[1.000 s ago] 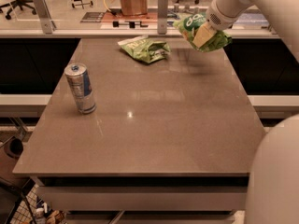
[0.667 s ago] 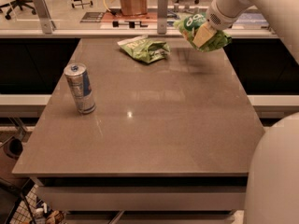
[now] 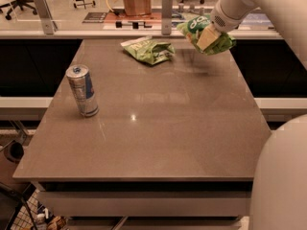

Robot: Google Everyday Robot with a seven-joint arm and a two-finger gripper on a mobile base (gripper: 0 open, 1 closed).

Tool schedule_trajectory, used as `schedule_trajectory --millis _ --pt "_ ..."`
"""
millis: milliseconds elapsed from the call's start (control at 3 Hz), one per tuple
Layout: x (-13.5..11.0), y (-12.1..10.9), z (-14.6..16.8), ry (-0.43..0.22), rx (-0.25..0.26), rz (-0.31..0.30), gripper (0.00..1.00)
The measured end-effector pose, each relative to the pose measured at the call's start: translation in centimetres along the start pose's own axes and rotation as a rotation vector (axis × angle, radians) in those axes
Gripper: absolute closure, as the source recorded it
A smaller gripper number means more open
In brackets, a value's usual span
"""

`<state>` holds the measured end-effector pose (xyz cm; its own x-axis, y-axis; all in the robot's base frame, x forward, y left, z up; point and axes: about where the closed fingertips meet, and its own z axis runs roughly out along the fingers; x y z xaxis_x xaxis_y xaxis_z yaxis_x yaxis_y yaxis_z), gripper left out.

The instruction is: Move green rice chip bag near green jalapeno chip bag

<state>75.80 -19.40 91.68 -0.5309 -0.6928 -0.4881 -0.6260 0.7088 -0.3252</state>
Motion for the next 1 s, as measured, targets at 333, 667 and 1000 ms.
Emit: schedule_trajectory --millis 333,667,1000 --pt "0.03 0.15 0.32 0.003 -0.004 -0.001 0.12" --pt "0.05 0.28 0.59 0.005 -0.007 -0.002 0.00" --pt "0.05 0.29 0.60 0.006 -0.007 -0.002 0.00"
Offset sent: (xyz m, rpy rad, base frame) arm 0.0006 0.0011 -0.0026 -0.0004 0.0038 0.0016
